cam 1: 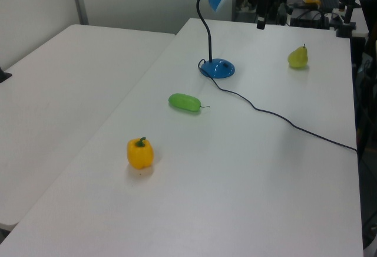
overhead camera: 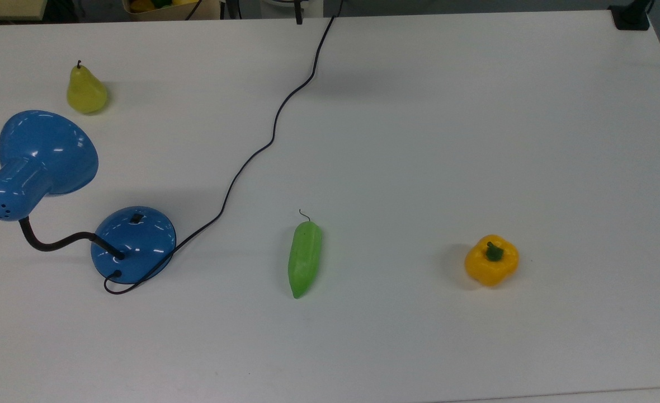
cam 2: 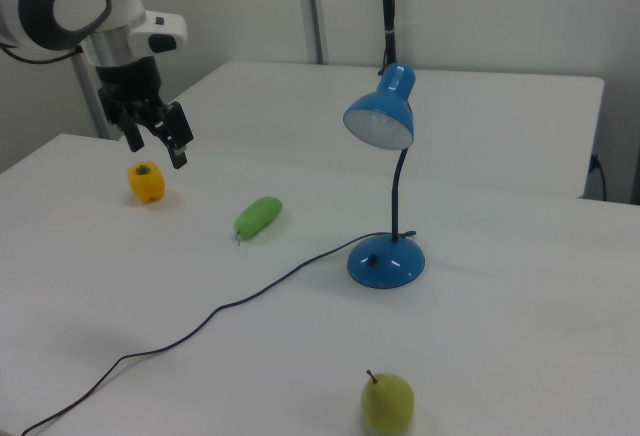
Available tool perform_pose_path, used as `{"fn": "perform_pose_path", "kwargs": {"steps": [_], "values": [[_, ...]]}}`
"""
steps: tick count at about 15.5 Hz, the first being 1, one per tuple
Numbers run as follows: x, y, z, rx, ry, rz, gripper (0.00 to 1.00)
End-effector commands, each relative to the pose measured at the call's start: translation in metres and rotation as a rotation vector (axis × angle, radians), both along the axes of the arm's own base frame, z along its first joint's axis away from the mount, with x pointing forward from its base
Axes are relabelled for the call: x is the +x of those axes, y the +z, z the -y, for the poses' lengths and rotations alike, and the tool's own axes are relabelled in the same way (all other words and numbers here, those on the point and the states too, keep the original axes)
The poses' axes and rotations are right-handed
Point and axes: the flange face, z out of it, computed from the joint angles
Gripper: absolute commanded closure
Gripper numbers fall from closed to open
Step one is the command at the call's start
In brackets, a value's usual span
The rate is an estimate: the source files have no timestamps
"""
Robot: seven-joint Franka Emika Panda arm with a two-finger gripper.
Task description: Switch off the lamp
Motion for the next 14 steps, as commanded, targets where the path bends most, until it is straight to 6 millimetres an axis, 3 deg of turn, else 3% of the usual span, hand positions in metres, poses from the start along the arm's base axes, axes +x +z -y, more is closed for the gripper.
{"fn": "perform_pose_path", "kwargs": {"steps": [1, 4, 7, 14], "values": [[0.005, -0.002, -0.011, -0.012, 0.147, 0.012, 0.0], [0.013, -0.009, -0.014, -0.028, 0.208, 0.031, 0.0], [0.018, -0.008, -0.002, -0.031, 0.189, 0.055, 0.0], [0.018, -0.011, -0.001, -0.03, 0.177, 0.04, 0.0]]}}
